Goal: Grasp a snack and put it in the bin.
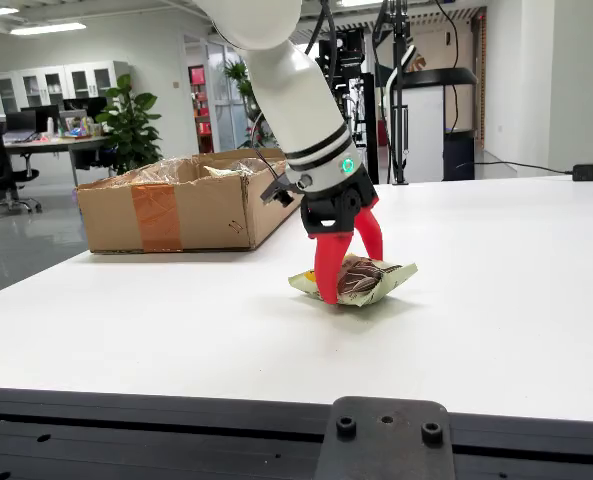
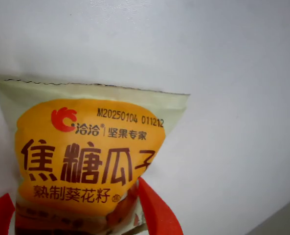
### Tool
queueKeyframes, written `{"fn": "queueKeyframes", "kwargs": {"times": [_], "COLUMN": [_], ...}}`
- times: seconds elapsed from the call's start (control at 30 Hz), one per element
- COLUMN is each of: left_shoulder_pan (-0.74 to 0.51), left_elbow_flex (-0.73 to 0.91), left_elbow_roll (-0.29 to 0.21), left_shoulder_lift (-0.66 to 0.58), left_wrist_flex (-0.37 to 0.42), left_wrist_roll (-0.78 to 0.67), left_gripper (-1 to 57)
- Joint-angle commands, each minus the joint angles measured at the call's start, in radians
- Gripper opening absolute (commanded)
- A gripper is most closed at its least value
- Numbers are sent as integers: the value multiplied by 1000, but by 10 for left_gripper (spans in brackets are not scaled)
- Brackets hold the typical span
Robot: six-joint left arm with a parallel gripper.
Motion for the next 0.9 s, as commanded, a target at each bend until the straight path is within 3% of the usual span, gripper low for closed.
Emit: {"fn": "queueKeyframes", "kwargs": {"times": [0.03,0.2,0.63,0.9], "left_shoulder_pan": [-2,0,-13,-24], "left_elbow_flex": [-31,-69,-99,-129], "left_elbow_roll": [-1,-1,0,3], "left_shoulder_lift": [29,56,70,45], "left_wrist_flex": [-2,-1,54,121], "left_wrist_roll": [0,-3,-4,5], "left_gripper": [486,463,170,92]}}
